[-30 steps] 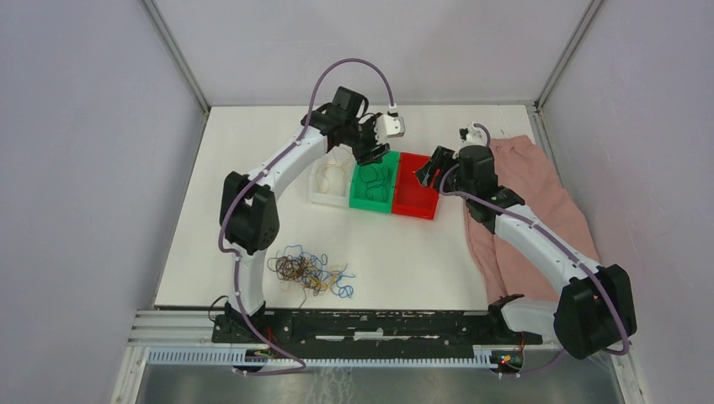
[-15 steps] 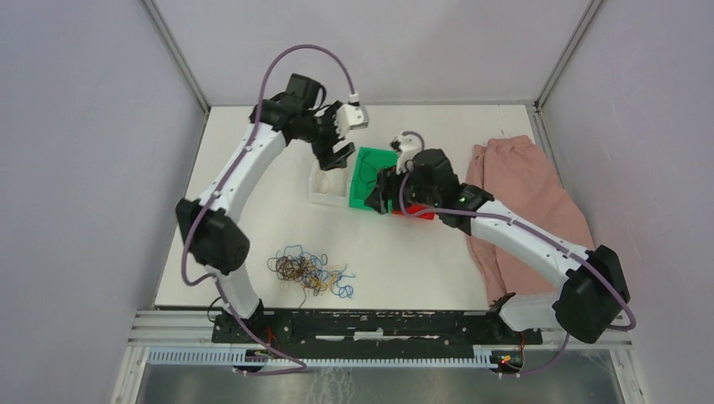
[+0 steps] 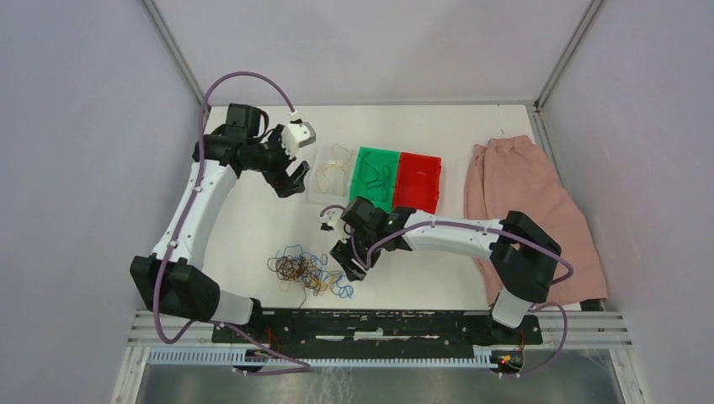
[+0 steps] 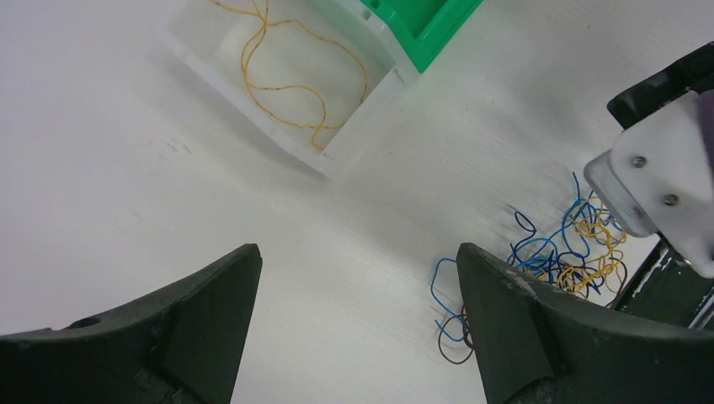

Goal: Untangle the cables

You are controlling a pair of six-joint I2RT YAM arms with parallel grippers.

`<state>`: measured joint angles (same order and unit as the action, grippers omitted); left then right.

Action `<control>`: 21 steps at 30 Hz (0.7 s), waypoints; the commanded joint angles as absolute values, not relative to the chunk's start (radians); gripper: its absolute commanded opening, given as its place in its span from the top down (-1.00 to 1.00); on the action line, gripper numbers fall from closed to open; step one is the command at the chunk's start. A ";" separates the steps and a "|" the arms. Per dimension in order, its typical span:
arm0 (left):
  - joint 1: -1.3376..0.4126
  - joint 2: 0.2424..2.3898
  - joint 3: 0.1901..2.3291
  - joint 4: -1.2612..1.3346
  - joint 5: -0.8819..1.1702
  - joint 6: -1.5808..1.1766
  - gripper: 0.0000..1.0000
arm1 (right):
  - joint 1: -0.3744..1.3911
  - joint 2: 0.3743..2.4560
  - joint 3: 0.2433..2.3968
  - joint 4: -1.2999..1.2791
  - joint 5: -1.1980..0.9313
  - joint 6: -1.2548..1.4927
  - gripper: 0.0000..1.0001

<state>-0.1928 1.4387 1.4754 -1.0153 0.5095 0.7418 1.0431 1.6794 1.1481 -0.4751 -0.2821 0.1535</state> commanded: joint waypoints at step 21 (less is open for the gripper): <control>-0.136 1.204 1.304 -0.908 0.552 0.658 -0.86 | 1.086 1.775 1.124 -0.415 -0.136 0.132 0.53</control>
<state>-0.1406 1.2415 1.3064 -0.9619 0.5510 0.6907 1.0843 1.8183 1.1461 -0.4332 -0.1707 0.1394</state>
